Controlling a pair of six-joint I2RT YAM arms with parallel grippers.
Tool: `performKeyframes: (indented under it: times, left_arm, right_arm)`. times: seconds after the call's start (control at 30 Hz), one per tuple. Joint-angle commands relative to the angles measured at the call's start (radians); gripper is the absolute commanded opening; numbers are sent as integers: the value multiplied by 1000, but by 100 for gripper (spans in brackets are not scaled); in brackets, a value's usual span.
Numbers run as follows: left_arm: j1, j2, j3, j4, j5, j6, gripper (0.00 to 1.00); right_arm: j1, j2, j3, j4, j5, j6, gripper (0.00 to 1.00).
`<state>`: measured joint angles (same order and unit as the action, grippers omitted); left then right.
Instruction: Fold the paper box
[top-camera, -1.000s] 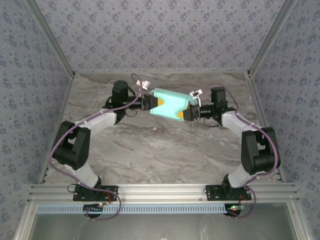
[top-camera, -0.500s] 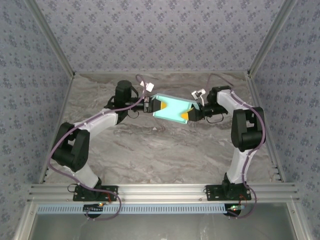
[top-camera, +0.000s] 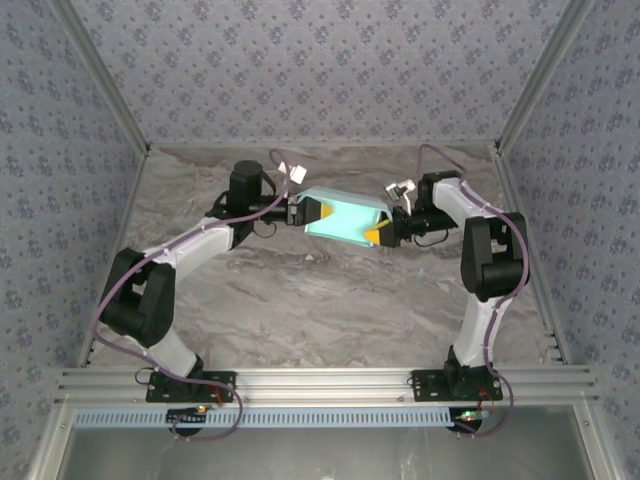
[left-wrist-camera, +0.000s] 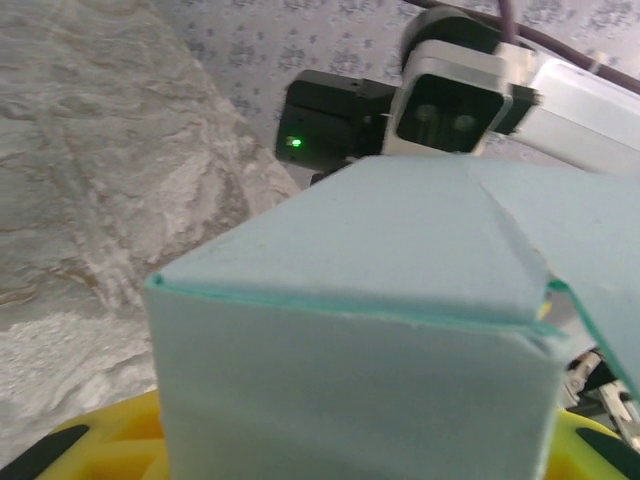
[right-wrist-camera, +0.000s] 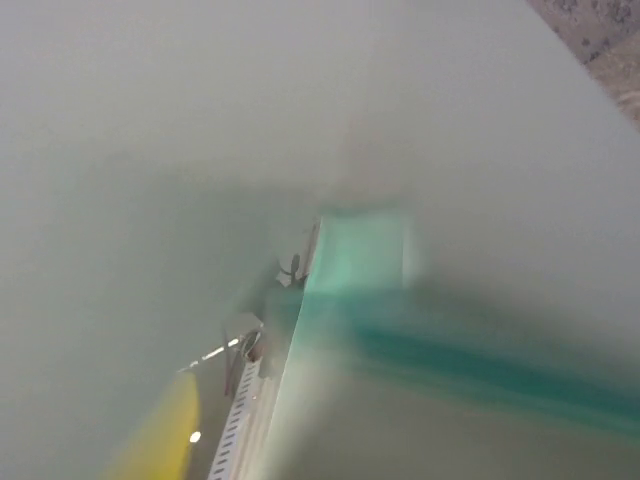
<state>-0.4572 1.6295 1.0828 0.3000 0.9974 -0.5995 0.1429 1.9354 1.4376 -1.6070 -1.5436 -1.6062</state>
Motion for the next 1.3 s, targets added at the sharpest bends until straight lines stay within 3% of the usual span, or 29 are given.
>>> performKeyframes:
  times: [0.0,0.1,0.23,0.3,0.5,0.73,0.87,0.93,1.03,1.27]
  left_arm:
    - [11,-32,34,-128,-121,68,29]
    - [5,-71,41,-217,-217,112,29]
    - [0,-128,37,-290,-277,137,29]
    - [0,-149,39,-335,-306,151,29]
    - [18,-226,27,-430,-440,172,29]
    - [33,-348,15,-526,-692,176,29]
    - [35,-427,-23,-504,-775,181,29]
    - [34,-459,-39,-492,-807,188,29]
    - [34,-483,-48,-493,-830,210,29]
    - [34,-488,-46,-518,-827,225,29]
  right_arm:
    - [20,-11,54,-189,-151,-55,100]
    - [48,22,95,-190,-148,-102,100]
    - [69,-7,52,-189,-150,-462,100]
    - [67,-27,62,-189,-150,-543,100]
    - [31,-46,144,-191,-150,-625,100]
    - [-70,13,247,-191,-148,-639,100]
    - [-93,30,288,-190,-151,-652,100]
    - [-85,20,281,-190,-151,-760,100]
    - [-77,-6,211,-189,-152,-1109,100]
    - [-88,-48,237,140,-151,-1110,100]
